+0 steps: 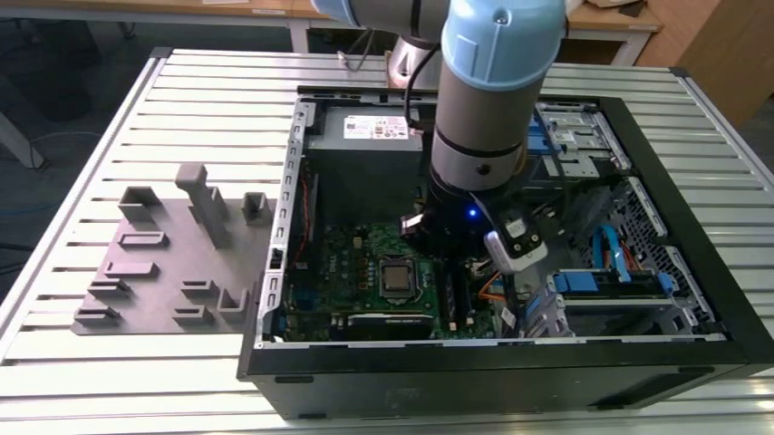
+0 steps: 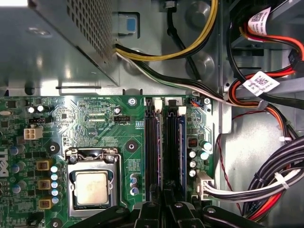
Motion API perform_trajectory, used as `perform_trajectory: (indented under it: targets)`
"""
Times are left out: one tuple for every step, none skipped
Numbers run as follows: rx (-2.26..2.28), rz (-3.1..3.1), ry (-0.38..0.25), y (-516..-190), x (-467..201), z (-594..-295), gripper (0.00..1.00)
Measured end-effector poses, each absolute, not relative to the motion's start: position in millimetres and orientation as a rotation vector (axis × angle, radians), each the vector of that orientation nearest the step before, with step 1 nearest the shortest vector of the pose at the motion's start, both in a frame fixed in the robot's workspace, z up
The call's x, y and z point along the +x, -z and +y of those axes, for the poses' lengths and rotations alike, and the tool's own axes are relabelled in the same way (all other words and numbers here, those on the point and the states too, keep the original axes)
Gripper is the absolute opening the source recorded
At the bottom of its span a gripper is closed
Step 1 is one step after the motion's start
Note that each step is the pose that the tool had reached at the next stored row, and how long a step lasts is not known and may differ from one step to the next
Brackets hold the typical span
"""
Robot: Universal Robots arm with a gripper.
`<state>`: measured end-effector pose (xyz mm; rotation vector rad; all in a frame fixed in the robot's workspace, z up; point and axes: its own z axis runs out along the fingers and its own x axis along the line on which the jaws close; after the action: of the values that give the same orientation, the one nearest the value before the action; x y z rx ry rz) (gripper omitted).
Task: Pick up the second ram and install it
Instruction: 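Insert the second ram into the second slot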
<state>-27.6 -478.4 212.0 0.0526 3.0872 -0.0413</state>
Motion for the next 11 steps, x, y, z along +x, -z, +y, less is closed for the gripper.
perform_trajectory:
  targets:
    - [0.053,3.087,0.041,-210.9,-27.6,-478.4,0.11]
    - [0.053,3.087,0.041,-210.0,-27.6,-478.4,0.11]
    - [0.053,3.087,0.042,-209.4,-27.7,-478.5,0.11]
    - [0.053,3.087,0.042,-209.0,-27.7,-478.5,0.11]
    - [0.053,3.087,0.042,-208.6,-27.7,-478.6,0.11]
    - [0.053,3.087,0.042,-208.2,-27.7,-478.6,0.11]
    - [0.053,3.087,0.042,-207.7,-27.7,-478.5,0.11]
    - [0.053,3.088,0.042,-207.0,-27.7,-478.6,0.11]
    - [0.053,3.087,0.042,-206.4,-27.7,-478.6,0.11]
    - [0.053,3.087,0.041,-206.2,-27.7,-478.6,0.11]
    - [0.053,3.087,0.041,-205.9,-27.7,-478.5,0.11]
